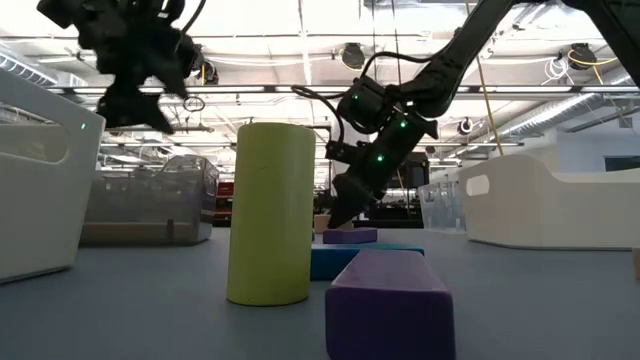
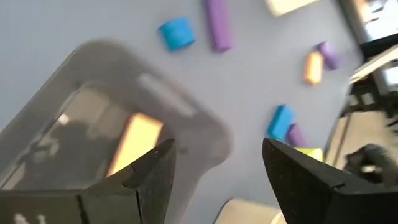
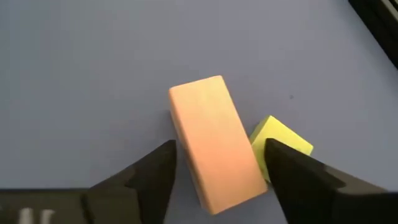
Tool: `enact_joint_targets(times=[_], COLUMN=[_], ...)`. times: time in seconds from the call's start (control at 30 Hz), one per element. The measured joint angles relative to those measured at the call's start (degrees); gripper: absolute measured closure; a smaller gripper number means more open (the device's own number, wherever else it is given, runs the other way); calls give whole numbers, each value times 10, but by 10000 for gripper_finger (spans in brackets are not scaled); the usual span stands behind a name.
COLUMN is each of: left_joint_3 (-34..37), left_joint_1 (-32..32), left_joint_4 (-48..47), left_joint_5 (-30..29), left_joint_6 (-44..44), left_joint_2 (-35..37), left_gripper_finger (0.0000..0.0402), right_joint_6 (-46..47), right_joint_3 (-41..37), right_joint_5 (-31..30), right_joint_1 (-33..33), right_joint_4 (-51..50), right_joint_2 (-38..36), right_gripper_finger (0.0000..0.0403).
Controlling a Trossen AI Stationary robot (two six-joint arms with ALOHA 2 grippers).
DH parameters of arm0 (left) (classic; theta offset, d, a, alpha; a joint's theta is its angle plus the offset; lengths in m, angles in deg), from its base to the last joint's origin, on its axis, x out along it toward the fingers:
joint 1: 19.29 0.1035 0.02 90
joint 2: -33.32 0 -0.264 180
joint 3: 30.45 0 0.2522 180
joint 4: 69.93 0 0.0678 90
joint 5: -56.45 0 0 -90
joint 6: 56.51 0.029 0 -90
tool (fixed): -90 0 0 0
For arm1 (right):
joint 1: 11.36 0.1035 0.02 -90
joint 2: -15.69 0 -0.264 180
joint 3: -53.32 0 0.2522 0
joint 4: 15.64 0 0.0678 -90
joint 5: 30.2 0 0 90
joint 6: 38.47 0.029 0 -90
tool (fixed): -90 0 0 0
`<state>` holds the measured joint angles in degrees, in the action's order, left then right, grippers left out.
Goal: Sort & place blocks by color
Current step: Put the top orange block into the black bin
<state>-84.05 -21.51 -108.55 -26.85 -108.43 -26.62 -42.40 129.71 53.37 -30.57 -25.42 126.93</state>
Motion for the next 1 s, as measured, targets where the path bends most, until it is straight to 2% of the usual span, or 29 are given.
enact_joint_targets(times=[0.17,0.2,0.4,0.67,0.87,1.0], left_joint_3=[0,0,0,0,0,0], left_joint_1=[1,1,10,42,77,89], left_joint_4=[81,84,84,115,265,406], left_joint_5=[-18,-24,-62,-165,-195,-196], left_joint_6=[26,33,73,109,222,333], left_joint_2=[0,0,0,0,0,0], left_gripper_finger=[163,163,163,163,163,163], right_joint_6=[2,2,29,40,40,40], right_joint_3=[0,0,-4,-3,-2,-2], right_joint_5=[7,8,31,21,27,77], right_joint_1=[1,2,1,-2,1,7], right_joint_4=[0,0,-17,34,137,193], right_joint_2=[-2,-2,-30,-178,-273,-296], right_gripper_finger=[286,291,291,291,291,291])
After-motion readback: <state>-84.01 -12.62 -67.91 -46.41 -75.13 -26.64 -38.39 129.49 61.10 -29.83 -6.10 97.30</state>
